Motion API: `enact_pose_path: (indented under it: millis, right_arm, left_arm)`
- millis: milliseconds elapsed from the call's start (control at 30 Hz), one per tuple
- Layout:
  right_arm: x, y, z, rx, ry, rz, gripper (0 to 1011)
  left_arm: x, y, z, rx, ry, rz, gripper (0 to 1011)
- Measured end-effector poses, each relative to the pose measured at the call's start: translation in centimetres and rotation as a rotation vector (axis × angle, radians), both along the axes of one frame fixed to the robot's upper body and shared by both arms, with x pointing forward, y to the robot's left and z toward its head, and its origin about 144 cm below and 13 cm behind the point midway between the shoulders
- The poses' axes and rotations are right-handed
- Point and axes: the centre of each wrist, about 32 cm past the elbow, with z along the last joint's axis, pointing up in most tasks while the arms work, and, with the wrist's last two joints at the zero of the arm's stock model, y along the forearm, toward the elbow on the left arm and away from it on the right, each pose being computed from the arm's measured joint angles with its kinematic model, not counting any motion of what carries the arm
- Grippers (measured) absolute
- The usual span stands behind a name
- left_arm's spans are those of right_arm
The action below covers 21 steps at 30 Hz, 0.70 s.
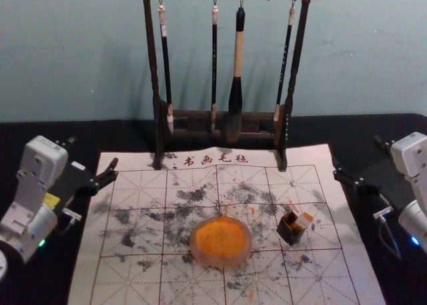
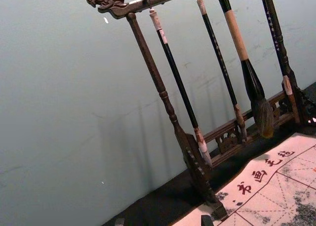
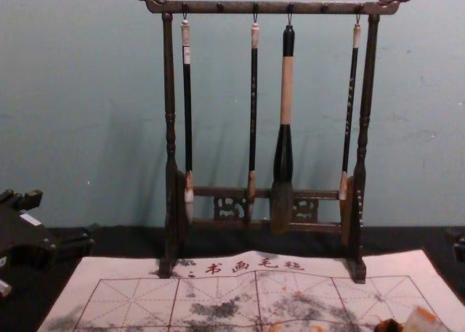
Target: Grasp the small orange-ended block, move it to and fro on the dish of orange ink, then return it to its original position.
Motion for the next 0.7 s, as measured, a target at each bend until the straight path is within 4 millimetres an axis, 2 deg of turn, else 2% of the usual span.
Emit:
enact_pose_path:
  millis: [700]
  right_arm:
    - [0.0, 0.0, 0.0, 0.0, 0.0, 0.0, 1002]
  left_arm:
    - [0.0, 0.0, 0.0, 0.0, 0.0, 0.0, 1002]
